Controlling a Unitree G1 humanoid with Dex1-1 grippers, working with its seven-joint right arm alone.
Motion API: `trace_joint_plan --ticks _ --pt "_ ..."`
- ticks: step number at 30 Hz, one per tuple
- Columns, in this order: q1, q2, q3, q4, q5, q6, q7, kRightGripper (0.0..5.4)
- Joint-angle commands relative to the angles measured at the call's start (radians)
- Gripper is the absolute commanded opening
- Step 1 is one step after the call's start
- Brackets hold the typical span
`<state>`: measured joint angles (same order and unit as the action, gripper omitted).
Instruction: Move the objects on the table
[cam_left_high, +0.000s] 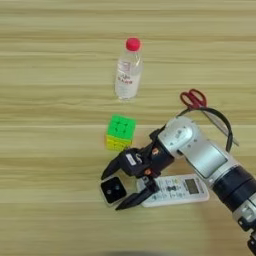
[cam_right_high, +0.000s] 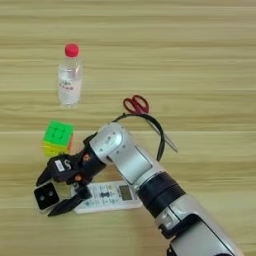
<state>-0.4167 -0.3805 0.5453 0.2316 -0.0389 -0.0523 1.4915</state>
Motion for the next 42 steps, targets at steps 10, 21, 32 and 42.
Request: trace_joint_plan --ticks 10,21,32,42 --pt "-0.117 -0.014 -0.222 -0.192 0.243 0.104 -0.048 5.03" --pt "-0.17 -0.167 -0.54 0.079 0.322 0.036 -0.133 5.39" --pt "-0.213 -0.307 -0.614 0.5 0.187 -0.162 -0.249 5.39" --pt "-0.35 -0.232 -0.567 0.836 0.006 -0.228 -0.572 5.39"
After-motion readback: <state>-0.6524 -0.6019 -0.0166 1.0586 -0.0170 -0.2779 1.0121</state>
